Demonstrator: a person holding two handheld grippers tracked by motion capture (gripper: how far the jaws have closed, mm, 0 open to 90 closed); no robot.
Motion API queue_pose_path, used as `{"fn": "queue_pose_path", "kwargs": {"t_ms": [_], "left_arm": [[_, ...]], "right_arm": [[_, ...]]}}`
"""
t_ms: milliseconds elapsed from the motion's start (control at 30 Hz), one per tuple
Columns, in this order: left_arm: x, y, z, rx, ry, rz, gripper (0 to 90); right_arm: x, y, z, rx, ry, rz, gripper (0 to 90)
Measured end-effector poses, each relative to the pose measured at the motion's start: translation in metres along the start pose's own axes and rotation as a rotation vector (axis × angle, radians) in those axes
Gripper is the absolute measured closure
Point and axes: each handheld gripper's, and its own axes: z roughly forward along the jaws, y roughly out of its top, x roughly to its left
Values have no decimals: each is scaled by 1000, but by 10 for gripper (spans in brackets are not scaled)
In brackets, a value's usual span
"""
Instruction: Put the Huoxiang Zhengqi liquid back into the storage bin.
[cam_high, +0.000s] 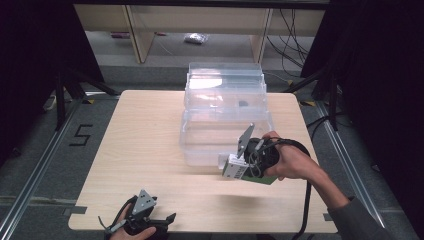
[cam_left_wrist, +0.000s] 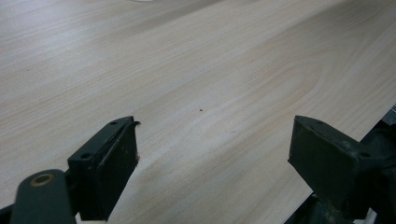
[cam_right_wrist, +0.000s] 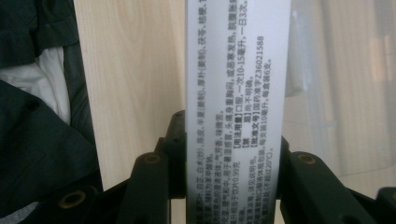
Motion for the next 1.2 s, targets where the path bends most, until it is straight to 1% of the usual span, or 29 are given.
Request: {"fn": "queue_pose_path", "kwargs": {"t_ms": [33, 67, 100, 133, 200, 233, 267, 300, 333, 367, 400, 433, 467, 500, 533, 567, 600, 633, 800, 867, 900, 933, 1000, 1033, 1067, 1100, 1133, 1167, 1200], "left_arm": [[0, 0, 0, 0, 0, 1, 149], [0, 0, 0, 0, 0, 1, 149], [0, 0, 0, -1, 1, -2, 149], [0, 0, 0, 0, -1, 0, 149], [0, 0, 0, 1, 0, -1, 149], [0, 0, 0, 1, 1, -2, 149], [0, 0, 0, 1, 1, -2, 149], [1, 0, 0, 9, 9, 3, 149], [1, 0, 1, 7, 13, -1, 149], [1, 0, 1, 6, 14, -1, 149], [1, 0, 1, 2, 11, -4, 149], [1, 0, 1, 2, 9, -1, 149], [1, 0, 1, 2, 9, -1, 149], [1, 0, 0, 8, 10, 0, 149], [0, 0, 0, 2, 13, -13, 149], [0, 0, 1, 7, 13, -9, 149], [1, 0, 1, 6, 10, -5, 149], [1, 0, 1, 6, 10, -5, 149], [0, 0, 1, 3, 9, -10, 149], [0, 0, 0, -3, 14, -12, 149], [0, 0, 1, 4, 5, -7, 149], [0, 0, 1, 4, -7, -1, 149], [0, 0, 1, 9, -7, -4, 149], [0, 0, 1, 4, -7, -5, 149], [1, 0, 0, 8, 4, -3, 149], [0, 0, 1, 2, 9, -14, 149], [0, 0, 1, 2, 9, -14, 149], [1, 0, 1, -2, 0, -17, 149], [1, 0, 1, -2, 0, -17, 149]], "right_arm": [[-5, 0, -2, -10, -5, -46, 649], [-5, 0, -2, -10, -5, -46, 649], [-7, 0, -6, -4, -15, -23, 650], [-10, 1, -8, -5, -16, -45, 649], [-13, 2, -12, -11, -18, -43, 649], [-13, 2, -15, -1, -23, -15, 649], [-13, 2, -15, -1, -23, -15, 649], [-19, 3, -19, -6, -26, -60, 649], [-19, 3, -20, -20, -18, -45, 649], [-20, 3, -23, -7, -26, -26, 649], [-20, 3, -24, -10, -24, -11, 649], [-22, 4, -25, -13, -23, -24, 650], [-22, 4, -25, -13, -23, -24, 650], [-28, 4, -27, -17, -21, -59, 650], [-28, 4, -28, -14, -21, -46, 649], [-28, 4, -28, -8, -16, -24, 650], [-30, 4, -28, -3, -27, -27, 650], [-31, 4, -29, -1, -23, -15, 650], [-38, 6, -30, -9, -14, -33, 651], [-40, 6, -32, -15, -20, -39, 651], [-45, 7, -33, -8, -35, -57, 651], [-44, 8, -34, -9, -31, -17, 651], [-49, 10, -34, -12, -41, -28, 651], [-54, 11, -33, -17, -39, -61, 651], [-54, 12, -33, -12, -37, -23, 651], [-58, 13, -32, -6, -41, -42, 652], [-58, 13, -32, -6, -41, -42, 652], [-64, 14, -32, 2, -48, -46, 651], [-64, 14, -32, 2, -48, -46, 651]]}}
